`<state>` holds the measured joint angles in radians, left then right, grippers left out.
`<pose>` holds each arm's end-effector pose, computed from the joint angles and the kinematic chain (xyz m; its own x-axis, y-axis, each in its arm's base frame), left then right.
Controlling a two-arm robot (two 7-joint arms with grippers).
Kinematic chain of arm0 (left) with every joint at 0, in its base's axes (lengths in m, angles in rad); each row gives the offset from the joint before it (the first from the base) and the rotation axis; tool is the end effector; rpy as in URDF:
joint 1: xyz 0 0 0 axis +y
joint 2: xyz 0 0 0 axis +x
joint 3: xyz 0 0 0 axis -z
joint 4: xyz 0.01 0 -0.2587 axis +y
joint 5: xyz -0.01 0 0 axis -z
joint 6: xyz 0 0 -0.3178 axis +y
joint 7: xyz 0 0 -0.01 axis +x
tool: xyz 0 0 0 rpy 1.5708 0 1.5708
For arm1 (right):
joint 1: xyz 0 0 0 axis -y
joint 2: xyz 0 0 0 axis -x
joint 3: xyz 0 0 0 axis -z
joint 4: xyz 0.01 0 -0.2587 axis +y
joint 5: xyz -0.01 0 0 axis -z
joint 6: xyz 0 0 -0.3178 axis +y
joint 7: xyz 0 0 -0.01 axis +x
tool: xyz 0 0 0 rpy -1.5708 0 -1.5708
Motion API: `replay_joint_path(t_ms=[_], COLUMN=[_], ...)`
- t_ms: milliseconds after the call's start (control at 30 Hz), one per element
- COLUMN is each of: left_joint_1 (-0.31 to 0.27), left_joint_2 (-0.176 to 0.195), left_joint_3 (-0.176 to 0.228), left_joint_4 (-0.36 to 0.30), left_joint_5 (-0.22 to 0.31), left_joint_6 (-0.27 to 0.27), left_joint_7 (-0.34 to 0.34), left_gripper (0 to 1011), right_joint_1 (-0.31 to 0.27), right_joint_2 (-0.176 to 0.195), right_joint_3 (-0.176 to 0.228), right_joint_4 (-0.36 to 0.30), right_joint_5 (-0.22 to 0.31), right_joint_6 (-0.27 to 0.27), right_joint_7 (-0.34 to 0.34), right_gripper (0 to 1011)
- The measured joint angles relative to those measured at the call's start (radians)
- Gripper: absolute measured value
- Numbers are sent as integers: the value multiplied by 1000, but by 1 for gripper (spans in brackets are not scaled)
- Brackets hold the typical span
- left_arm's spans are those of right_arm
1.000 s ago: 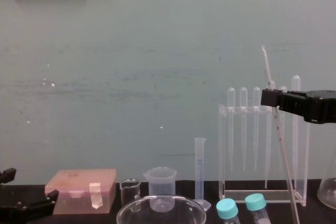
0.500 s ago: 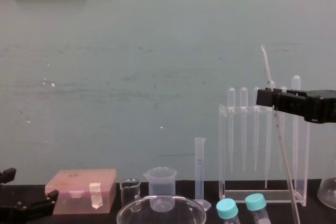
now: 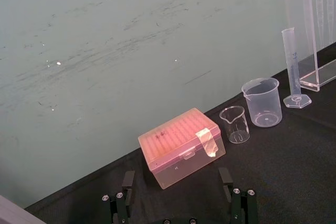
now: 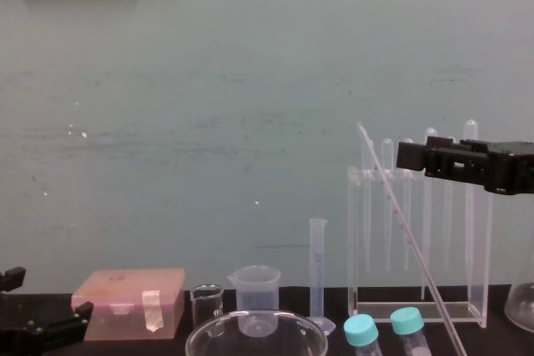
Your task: Hold the thermometer with one hand and immerse one end into the beaker, then reinsert it into the test tube rack.
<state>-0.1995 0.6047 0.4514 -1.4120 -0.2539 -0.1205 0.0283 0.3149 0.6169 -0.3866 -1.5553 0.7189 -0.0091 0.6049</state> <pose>0.3615 0.0625 -0.2788 0.2923 0.8803 0.3737 -0.9553 0.2873 0.0703 0.3893 -0.0546 -0.1854 0.7892 -0.6141 0.0104 0.6112 0.7868 0.0858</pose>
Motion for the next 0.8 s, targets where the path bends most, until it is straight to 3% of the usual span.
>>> replay_joint_path(t_ms=[233,433,533,633,800], left_joint_1=[0,0,0,0,0], left_joint_2=[0,0,0,0,0], left_joint_3=[0,0,0,0,0], left_joint_4=[0,0,0,0,0], left_joint_5=[0,0,0,0,0], left_joint_6=[0,0,0,0,0], left_joint_7=[0,0,0,0,0], left_gripper=[1008,1008,1008,1008,1008], right_joint_1=[0,-16,-44,-93,-142], right_joint_2=[0,-17,-28,-35,-36], right_joint_3=[0,49,107,164,181], right_joint_4=[0,-23,-43,-54,-41], right_joint_5=[0,7,-6,-63,-128], right_joint_6=[0,-29,-55,-66,-23], right_joint_7=[0,-61,-151,-298,-418], right_gripper=[957,1003,1003,1003,1003])
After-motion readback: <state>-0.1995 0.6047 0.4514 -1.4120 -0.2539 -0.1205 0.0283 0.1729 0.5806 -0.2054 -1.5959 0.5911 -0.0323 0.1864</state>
